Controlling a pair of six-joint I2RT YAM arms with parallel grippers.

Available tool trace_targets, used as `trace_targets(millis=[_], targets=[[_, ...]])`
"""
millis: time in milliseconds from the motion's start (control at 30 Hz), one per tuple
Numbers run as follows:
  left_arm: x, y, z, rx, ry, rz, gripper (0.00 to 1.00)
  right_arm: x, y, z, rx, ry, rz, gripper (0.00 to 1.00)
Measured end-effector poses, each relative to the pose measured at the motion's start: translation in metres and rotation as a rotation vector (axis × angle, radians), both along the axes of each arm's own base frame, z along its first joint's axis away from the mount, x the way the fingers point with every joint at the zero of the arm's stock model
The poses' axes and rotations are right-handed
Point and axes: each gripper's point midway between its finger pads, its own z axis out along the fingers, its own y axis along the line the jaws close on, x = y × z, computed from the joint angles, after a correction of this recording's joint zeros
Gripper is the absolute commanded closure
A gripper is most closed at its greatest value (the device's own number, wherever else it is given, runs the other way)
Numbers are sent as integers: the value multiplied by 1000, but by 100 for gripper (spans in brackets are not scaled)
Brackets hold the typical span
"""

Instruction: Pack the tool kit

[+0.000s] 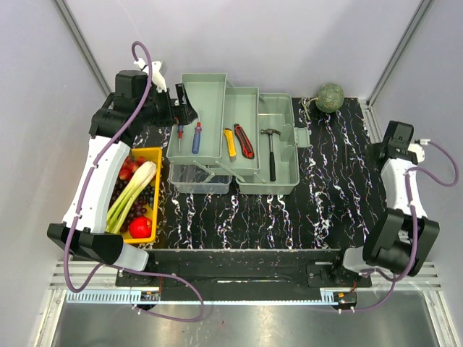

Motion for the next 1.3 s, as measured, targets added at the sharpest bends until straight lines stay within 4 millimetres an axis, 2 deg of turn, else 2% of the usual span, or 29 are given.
trace_targets(millis=[133, 267, 333, 433, 467, 533, 633, 833, 967, 1067, 1300], targets=[[-1, -1, 0, -5, 1, -7, 1, 21, 21, 57, -111, -138, 132, 100], [-1, -3, 0, -9, 2, -15, 1, 49, 66, 104, -202, -259, 326, 100], [-2, -3, 0, -11, 3, -17, 1, 58, 91, 119, -246, -294, 417, 100], [-2, -3, 0, -14, 6, -16, 1, 72, 144, 137, -324, -339, 582, 100], [-2, -3, 0, -14, 6, -16, 1, 76, 166, 141, -346, -354, 646, 100], [-2, -3, -1, -16, 10, -15, 1, 80, 198, 140, -379, -361, 735, 100], [-2, -3, -2, -16, 14, -14, 1, 86, 241, 124, -436, -333, 853, 100], [-2, -4, -2, -16, 13, -15, 1, 95, 288, 66, -557, -178, 968, 100], [-2, -3, -2, -16, 13, -15, 1, 97, 301, 28, -569, -88, 1026, 100], [-2, -3, -2, -16, 12, -14, 1, 101, 306, 6, -556, -46, 1057, 100], [-7, 1, 7, -13, -15, 0, 1, 99, 334, -46, -437, 14, 1192, 100]])
